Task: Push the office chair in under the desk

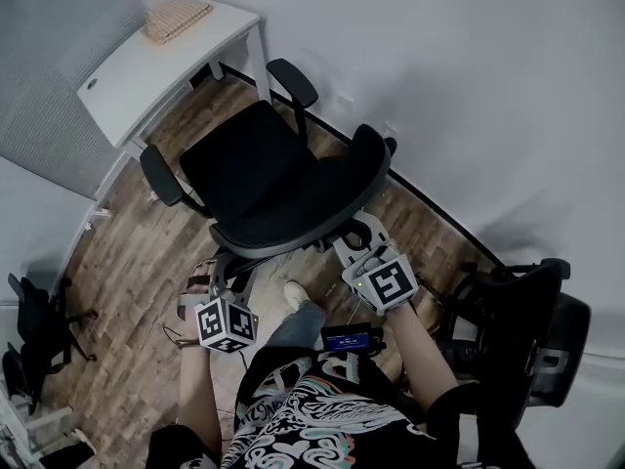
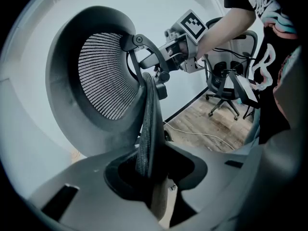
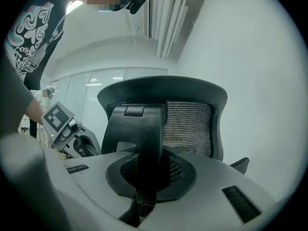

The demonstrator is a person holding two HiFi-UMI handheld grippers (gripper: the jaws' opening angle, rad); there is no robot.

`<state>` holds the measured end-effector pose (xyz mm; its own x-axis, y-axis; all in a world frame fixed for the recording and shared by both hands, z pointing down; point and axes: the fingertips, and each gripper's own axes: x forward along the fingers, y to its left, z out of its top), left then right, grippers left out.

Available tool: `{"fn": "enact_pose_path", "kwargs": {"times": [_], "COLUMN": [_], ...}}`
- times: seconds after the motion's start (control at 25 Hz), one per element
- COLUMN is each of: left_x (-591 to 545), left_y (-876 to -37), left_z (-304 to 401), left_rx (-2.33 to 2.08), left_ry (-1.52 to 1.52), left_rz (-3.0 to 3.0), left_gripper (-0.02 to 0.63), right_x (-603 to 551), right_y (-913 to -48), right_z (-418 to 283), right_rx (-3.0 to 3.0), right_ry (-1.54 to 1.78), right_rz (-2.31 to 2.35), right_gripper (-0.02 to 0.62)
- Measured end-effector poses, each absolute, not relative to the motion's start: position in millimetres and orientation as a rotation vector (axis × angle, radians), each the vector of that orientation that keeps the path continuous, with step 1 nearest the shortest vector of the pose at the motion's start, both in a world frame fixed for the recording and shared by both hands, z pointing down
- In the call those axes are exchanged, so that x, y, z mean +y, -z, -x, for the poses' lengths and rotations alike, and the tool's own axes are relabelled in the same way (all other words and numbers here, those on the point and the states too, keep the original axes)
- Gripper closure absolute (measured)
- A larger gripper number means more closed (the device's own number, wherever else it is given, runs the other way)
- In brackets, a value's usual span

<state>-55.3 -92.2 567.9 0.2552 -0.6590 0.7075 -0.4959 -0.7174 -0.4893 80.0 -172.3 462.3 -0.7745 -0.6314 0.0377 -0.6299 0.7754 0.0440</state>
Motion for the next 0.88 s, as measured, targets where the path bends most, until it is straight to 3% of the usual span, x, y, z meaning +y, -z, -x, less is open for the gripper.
{"fn": "enact_pose_path", "kwargs": {"times": [0.88], "left_x": [-110.9], "left_y": [-563.3], "left_z": [113.7], "left_rx": [1.000], "left_ry": [1.381], "left_rz": [2.323], "left_gripper": [0.469], "right_x": [-181.6], "right_y": [-459.3], "right_z": [-22.2], "right_rx": [-2.858], "right_ry": [0.019], "right_rz": [-1.068], "right_gripper": [0.549]}}
